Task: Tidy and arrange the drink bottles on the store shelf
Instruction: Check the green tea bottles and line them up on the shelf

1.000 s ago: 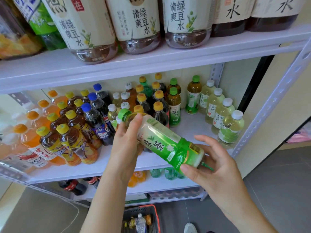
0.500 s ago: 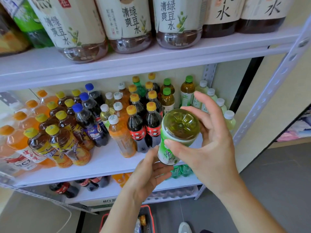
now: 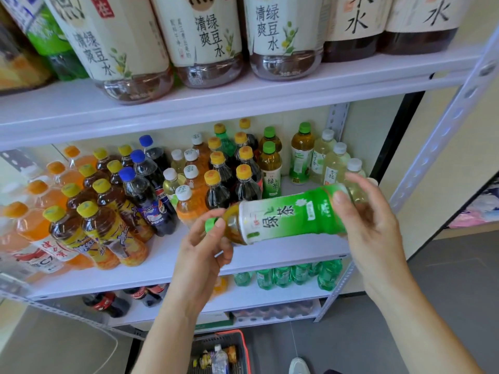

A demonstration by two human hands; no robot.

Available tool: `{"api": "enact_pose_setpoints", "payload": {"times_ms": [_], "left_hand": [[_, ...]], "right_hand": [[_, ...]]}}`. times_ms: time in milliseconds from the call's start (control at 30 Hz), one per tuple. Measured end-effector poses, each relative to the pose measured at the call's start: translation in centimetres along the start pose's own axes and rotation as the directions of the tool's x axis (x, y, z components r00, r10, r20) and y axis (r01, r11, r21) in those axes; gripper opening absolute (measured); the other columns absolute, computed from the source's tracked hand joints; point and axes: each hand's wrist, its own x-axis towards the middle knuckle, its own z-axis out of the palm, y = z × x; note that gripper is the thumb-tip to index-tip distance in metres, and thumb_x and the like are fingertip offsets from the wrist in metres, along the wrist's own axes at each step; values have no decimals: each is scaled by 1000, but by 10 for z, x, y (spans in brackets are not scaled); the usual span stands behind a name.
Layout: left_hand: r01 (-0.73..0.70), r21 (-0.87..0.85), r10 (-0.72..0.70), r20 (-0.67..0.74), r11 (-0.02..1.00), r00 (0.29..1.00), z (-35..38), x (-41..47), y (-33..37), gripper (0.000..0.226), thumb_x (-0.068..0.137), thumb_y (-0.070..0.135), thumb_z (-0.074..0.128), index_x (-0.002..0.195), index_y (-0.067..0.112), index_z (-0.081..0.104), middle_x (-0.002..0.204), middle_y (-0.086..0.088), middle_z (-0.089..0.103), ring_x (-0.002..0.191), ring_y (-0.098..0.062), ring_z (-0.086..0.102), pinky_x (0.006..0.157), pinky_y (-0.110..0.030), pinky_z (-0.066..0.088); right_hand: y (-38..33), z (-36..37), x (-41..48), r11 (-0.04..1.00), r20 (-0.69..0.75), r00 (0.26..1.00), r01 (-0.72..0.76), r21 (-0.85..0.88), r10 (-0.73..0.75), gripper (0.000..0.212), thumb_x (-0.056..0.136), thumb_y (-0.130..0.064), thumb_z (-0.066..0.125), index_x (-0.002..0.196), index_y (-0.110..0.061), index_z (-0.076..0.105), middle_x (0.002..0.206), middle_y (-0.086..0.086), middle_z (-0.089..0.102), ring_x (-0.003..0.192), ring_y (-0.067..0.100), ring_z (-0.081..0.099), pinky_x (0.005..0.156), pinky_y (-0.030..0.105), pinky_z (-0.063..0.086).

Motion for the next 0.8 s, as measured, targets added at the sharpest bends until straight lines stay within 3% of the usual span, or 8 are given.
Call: {"api": "enact_pose_setpoints", "payload": {"times_ms": [133, 233, 300, 367, 467, 567, 667, 800], "left_hand": [[-199, 147, 182, 124, 969, 976, 11, -3, 30, 27, 76, 15, 72, 103, 16, 72, 61, -4, 49, 47, -12, 36, 43, -18, 31], [-305, 271, 256, 202, 913, 945, 30, -7, 49, 31, 70, 18, 84, 99, 18, 73, 66, 0, 64, 51, -9, 49, 46, -17, 41], [-368, 351, 320, 189, 861, 929, 41, -8, 59, 33, 66, 27, 86, 95, 19, 75, 77, -8, 70, 66, -19, 60, 60, -29, 51], [-411, 421, 371, 178, 809, 912, 52, -6, 66, 34, 64, 37, 86, 91, 19, 74, 80, -22, 66, 68, -33, 56, 64, -46, 50], [-494, 471, 433, 240, 731, 869, 72, -2, 68, 36, 70, 40, 86, 83, 12, 66, 75, -20, 64, 62, -30, 54, 55, -46, 47], [-512, 650, 498, 228, 562, 836, 87, 9, 65, 42, 74, 46, 78, 75, 10, 57, 64, -19, 55, 54, -21, 43, 49, -42, 38], [-464, 752, 532, 180, 468, 828, 93, 20, 65, 46, 75, 54, 72, 73, 10, 56, 57, -9, 55, 51, -22, 46, 48, -40, 40], [-386, 753, 488, 99, 533, 867, 97, 32, 70, 35, 76, 53, 71, 79, 19, 62, 66, -3, 67, 63, -23, 65, 56, -44, 55]], "right_hand": [[21, -4, -1, 924, 46, 939, -344, 168, 342, 39, 74, -64, 57, 101, -39, 70, 105, 2, 72, 84, 15, 70, 56, 28, 55], [32, -7, -5, 834, 96, 843, -538, 122, 529, 50, 75, -67, 53, 99, -27, 69, 89, 14, 74, 69, 27, 71, 53, 32, 56], [39, -7, -7, 789, 166, 783, -613, 43, 599, 54, 87, -64, 44, 102, -17, 67, 82, 21, 74, 66, 31, 71, 52, 32, 55], [45, -7, -11, 755, 249, 729, -656, -13, 638, 58, 92, -63, 38, 102, -14, 67, 86, 21, 74, 70, 30, 72, 56, 32, 55], [53, -7, -14, 776, 355, 746, -625, 80, 564, 64, 79, -71, 53, 118, -22, 66, 114, 11, 71, 101, 26, 70, 80, 44, 58], [50, -7, -16, 861, 514, 773, -494, 122, 371, 72, 65, -67, 76, 128, -39, 56, 135, -5, 57, 124, 19, 57, 100, 51, 49], [48, 6, -19, 950, 541, 792, -310, -45, 284, 74, 62, -43, 87, 125, -50, 49, 129, -18, 59, 124, 5, 54, 97, 38, 49], [43, 14, -19, 978, 455, 869, -210, -18, 195, 60, 69, -33, 83, 117, -54, 52, 114, -18, 68, 105, 3, 65, 82, 17, 53]]}}
